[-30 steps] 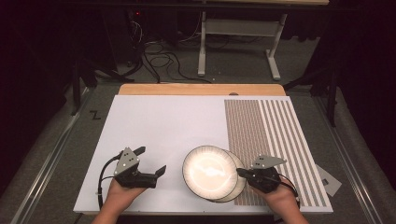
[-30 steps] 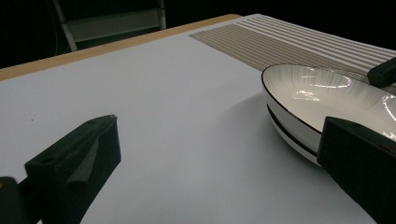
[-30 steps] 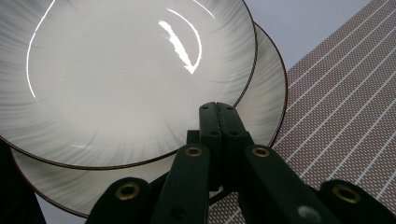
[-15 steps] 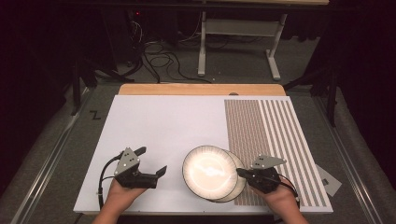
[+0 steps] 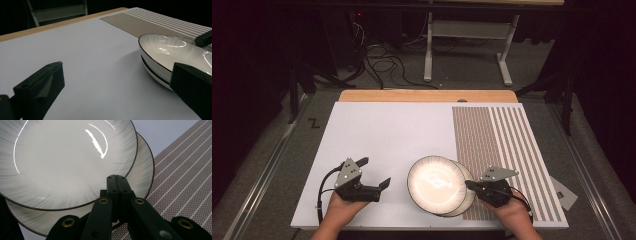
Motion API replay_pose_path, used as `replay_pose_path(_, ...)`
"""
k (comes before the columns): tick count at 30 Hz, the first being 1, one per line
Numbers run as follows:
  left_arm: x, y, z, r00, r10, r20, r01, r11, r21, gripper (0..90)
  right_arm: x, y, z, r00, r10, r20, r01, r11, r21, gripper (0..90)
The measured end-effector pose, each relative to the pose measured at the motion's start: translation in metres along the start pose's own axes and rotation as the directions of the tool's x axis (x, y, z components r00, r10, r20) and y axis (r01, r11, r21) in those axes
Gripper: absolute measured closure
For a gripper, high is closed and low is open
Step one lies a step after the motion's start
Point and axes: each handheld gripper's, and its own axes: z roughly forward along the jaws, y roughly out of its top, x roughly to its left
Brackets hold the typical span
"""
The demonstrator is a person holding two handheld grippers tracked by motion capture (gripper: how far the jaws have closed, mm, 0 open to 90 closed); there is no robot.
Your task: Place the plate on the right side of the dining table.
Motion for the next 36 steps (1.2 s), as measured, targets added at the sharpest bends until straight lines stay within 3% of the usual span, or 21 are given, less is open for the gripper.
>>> replay_pose_path(12,0.000,0.001,0.000,1.0000,-0.007,0.004,0.007,0.9999,-0.008,0.2,0.001,0.000,0.001,1.0000,0.002,-0.001,-0.002,1.000,0.003,90.0)
replay_pose_path(16,0.000,0.001,-0.001,0.9999,-0.010,0.006,0.010,0.9999,-0.009,0.3,0.009,0.003,0.010,0.9992,-0.039,-0.008,0.039,0.998,0.046,90.0)
replay_pose_path(21,-0.003,0.004,0.000,0.9976,-0.055,0.041,0.056,0.9983,-0.017,0.7,0.013,0.007,0.013,0.9988,-0.045,-0.018,0.046,0.998,0.046,90.0)
replay_pose_path(22,-0.007,0.007,0.002,0.9955,-0.076,0.056,0.076,0.9971,-0.001,1.7,0.014,0.007,0.013,0.9988,-0.046,-0.016,0.046,0.998,0.046,90.0)
replay_pose_path(30,-0.027,0.013,0.018,0.9889,-0.116,0.092,0.109,0.9903,0.086,3.1,0.018,0.008,0.016,0.9979,-0.064,-0.011,0.064,0.997,0.050,90.0)
replay_pose_path(35,-0.037,0.016,0.029,0.9762,-0.175,0.129,0.157,0.9779,0.138,5.5,0.020,0.009,0.017,0.9975,-0.070,-0.015,0.070,0.996,0.052,90.0)
replay_pose_path(36,-0.038,0.017,0.031,0.9732,-0.187,0.134,0.166,0.9741,0.154,10.2,0.020,0.009,0.017,0.9973,-0.073,-0.014,0.073,0.996,0.051,90.0)
